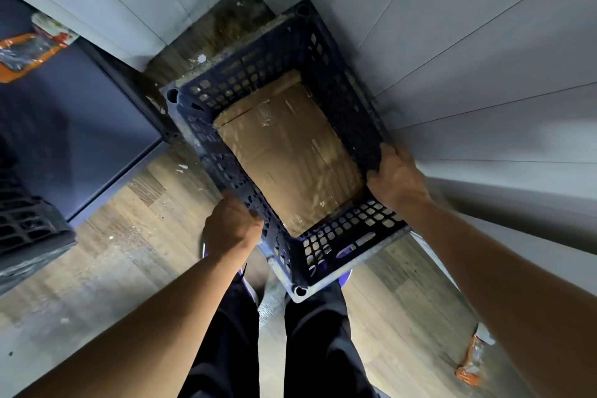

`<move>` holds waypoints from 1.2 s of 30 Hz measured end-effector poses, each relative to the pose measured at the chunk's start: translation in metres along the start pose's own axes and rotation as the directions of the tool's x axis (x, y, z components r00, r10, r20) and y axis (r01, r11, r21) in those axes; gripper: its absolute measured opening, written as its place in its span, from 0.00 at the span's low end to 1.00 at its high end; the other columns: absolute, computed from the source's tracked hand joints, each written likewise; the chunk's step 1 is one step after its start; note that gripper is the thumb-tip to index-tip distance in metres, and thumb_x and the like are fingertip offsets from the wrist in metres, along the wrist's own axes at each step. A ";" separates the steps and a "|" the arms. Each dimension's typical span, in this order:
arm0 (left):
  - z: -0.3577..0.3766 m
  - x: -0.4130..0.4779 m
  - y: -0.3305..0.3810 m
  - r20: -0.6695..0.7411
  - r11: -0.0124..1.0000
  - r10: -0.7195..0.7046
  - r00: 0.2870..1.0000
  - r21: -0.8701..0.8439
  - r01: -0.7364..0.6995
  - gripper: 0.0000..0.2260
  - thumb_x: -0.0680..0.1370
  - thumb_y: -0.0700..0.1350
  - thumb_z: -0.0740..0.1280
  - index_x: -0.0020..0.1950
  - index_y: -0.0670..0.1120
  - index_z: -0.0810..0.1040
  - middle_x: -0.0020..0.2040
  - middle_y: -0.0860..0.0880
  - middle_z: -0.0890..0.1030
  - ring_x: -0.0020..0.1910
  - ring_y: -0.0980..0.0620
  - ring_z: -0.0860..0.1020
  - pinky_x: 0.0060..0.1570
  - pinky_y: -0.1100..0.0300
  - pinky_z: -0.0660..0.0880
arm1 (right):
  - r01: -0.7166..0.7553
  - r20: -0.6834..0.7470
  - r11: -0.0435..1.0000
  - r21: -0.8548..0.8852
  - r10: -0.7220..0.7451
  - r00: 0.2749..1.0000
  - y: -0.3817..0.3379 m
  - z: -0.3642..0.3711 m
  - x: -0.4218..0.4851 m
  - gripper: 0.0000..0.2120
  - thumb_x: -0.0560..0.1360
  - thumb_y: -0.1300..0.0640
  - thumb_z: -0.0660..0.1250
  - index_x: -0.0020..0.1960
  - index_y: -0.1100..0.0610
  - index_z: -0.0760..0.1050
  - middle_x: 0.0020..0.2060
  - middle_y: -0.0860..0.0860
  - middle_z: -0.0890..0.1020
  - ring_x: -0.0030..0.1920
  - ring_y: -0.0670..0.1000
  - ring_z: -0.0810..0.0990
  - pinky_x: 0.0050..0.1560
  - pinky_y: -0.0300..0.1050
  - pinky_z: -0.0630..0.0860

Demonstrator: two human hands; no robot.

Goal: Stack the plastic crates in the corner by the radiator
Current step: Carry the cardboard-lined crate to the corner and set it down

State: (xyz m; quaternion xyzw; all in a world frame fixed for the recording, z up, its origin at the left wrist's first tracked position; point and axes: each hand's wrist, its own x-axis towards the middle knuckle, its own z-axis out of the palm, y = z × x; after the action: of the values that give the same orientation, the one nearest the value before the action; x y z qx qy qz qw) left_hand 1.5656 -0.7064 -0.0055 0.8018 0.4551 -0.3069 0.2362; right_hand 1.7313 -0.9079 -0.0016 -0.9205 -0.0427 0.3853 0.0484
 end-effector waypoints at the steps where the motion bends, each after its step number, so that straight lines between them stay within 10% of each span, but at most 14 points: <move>1: -0.002 0.000 0.005 0.004 1.000 0.014 1.000 0.005 -0.014 0.18 0.78 0.46 0.67 0.64 0.41 0.69 0.53 0.40 0.83 0.51 0.38 0.82 0.48 0.51 0.78 | -0.001 0.008 1.000 0.002 0.001 1.000 0.002 -0.002 -0.002 0.30 0.78 0.58 0.64 0.77 0.59 0.59 0.73 0.59 0.66 0.72 0.61 0.66 0.68 0.55 0.70; 23: -0.043 -0.049 0.015 0.036 0.973 0.173 0.984 0.150 -0.177 0.15 0.79 0.49 0.65 0.64 0.49 0.70 0.55 0.44 0.82 0.51 0.42 0.80 0.42 0.57 0.71 | -0.101 0.032 0.970 0.223 0.096 0.995 0.041 -0.023 -0.078 0.28 0.77 0.57 0.62 0.76 0.54 0.64 0.70 0.59 0.72 0.65 0.62 0.75 0.64 0.56 0.75; 36: -0.078 -0.091 -0.002 0.262 0.721 0.505 0.823 0.396 -0.568 0.18 0.81 0.49 0.63 0.69 0.50 0.67 0.64 0.45 0.78 0.64 0.40 0.74 0.60 0.52 0.70 | -0.342 0.057 0.729 0.593 0.385 0.921 0.020 0.065 -0.233 0.27 0.76 0.59 0.64 0.75 0.58 0.67 0.67 0.61 0.75 0.69 0.62 0.73 0.70 0.51 0.69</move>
State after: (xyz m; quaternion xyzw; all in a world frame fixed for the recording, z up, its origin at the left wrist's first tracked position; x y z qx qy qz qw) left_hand 1.5488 -0.7072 0.1136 0.9086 0.1005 -0.3766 0.1499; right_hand 1.5228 -0.9512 0.1153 -0.8620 0.2620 0.3489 0.2580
